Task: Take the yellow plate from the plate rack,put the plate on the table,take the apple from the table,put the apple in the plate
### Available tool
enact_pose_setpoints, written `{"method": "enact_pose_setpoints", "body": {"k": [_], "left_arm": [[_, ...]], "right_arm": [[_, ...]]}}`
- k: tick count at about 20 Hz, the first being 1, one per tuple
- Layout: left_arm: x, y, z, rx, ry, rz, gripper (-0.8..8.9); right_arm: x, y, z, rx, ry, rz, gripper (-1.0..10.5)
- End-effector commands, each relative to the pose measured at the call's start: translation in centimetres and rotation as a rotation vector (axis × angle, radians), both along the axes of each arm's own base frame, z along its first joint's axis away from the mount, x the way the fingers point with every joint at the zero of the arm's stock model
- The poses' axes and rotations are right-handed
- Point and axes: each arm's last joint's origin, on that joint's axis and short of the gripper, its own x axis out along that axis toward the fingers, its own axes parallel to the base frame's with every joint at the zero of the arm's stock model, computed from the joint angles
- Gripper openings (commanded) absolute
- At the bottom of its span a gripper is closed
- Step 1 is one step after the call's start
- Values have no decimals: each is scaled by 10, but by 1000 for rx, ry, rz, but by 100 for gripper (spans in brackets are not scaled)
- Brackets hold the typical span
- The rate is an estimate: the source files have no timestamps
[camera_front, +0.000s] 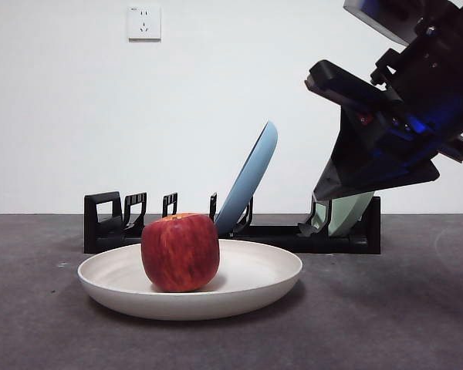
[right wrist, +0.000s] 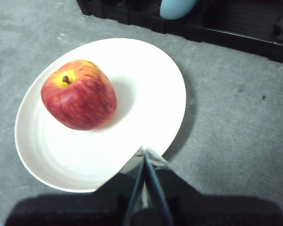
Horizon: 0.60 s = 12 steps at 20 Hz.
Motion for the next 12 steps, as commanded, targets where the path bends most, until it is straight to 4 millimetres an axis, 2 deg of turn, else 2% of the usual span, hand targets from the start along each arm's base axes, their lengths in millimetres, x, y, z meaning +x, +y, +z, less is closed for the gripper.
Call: {"method": "enact_pose_setpoints", "body": {"k": [1, 12], "left_arm": [[1, 0, -4, -12, 12, 7, -3], [1, 0, -4, -12, 12, 6, -3]], "right_arm": [[0, -1, -1, 5, 0, -6, 1], [-4, -5, 4, 2, -3, -13, 1]]}}
